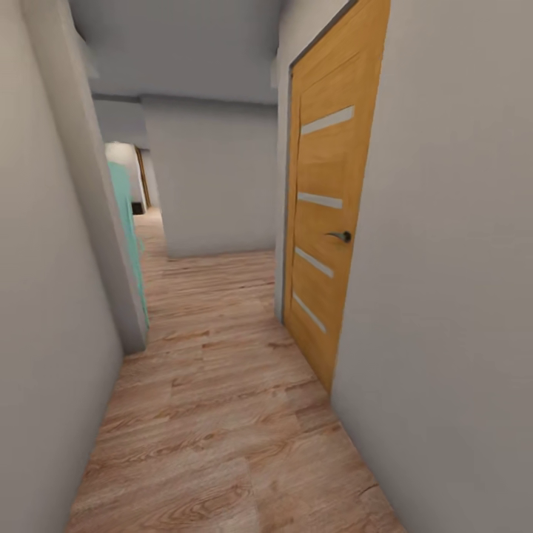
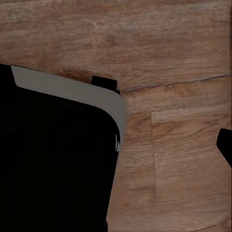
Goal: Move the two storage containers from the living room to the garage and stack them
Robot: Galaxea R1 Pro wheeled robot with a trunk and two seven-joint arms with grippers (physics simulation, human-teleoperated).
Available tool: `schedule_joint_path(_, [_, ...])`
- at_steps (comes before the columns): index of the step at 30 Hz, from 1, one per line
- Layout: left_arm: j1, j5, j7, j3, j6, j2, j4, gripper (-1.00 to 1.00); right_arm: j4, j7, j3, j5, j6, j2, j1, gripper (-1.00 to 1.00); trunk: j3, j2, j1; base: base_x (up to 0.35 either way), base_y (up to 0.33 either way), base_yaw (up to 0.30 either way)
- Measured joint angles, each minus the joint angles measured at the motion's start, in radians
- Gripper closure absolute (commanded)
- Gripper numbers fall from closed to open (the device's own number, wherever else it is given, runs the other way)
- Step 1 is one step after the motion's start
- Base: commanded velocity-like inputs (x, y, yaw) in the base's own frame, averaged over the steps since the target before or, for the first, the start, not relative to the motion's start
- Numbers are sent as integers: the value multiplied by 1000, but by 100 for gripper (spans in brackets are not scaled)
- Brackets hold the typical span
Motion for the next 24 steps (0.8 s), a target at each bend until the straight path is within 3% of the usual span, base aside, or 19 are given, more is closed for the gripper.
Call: schedule_joint_path(24, [0,2,0,1,-2,1,0,-100,0,0,0,-1,0,0,0,-100,0,0,0,314,-87,267])
